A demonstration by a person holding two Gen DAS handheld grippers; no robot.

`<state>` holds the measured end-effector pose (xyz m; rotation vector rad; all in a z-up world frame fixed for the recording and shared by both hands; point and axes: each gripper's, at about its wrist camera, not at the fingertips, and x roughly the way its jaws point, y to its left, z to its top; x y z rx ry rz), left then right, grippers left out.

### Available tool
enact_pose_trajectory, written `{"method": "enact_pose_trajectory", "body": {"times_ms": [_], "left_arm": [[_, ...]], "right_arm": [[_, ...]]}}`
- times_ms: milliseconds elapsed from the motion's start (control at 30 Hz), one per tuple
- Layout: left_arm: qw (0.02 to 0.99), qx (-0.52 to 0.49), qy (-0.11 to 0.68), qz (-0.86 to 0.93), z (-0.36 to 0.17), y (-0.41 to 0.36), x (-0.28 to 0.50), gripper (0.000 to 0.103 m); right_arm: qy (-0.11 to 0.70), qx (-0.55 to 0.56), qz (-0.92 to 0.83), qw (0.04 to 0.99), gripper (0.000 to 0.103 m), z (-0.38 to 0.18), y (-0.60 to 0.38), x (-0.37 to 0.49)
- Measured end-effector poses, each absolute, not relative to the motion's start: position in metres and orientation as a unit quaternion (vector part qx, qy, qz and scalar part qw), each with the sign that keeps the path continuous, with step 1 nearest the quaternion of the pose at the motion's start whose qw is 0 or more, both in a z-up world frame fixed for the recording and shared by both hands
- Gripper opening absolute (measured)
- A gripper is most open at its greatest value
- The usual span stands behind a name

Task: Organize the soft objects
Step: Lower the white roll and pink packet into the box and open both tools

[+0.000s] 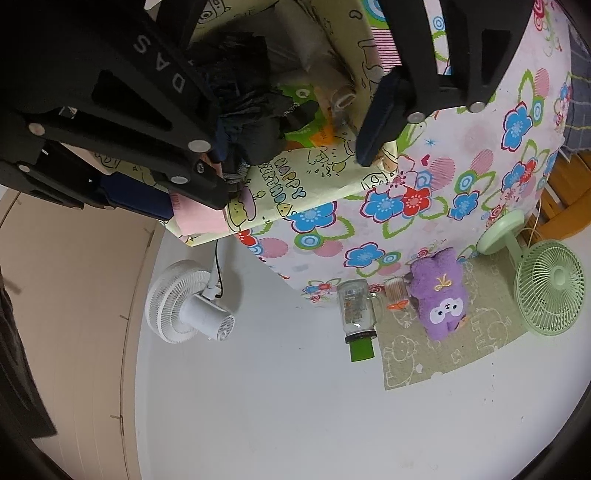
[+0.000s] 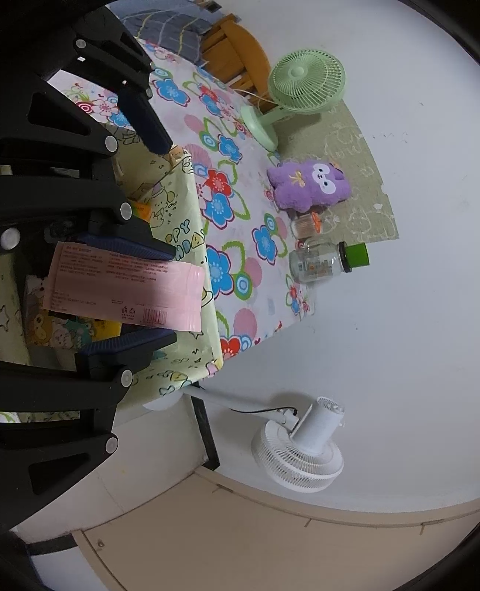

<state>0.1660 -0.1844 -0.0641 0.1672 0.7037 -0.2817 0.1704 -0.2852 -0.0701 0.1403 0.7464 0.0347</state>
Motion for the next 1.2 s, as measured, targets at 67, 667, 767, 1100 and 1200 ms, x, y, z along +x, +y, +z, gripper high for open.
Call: {"method": "enact_pose_trajectory", "body": {"times_ms": [67,667,767,1100,1200], "left_arm": [[0.925,0.083,0.344,-0.136,-0.064,-0.184,0.167,0.078],[0.93,0.085,0.333,-0.129,-0.06,-0.171,0.156,0.094],[0.932,0.083,0.329,-0.128,-0.057,-0.165,0.15,0.095],[0.937,0.07,0.318,-0.124,-0.048,-0.137,0.13,0.101],[0.94,0.069,0.311,-0.119,-0.043,-0.127,0.122,0.103]], "right_arm": [[0.366,0.07,0.021,0.928,0.042,-0.072,-0.284,0.173],[0.354,0.066,0.014,0.933,0.088,-0.066,-0.271,0.157],[0.348,0.065,0.013,0.935,0.09,-0.062,-0.267,0.151],[0.337,0.057,0.014,0.94,0.092,-0.049,-0.242,0.131],[0.331,0.054,0.017,0.942,0.092,-0.044,-0.232,0.125]]}}
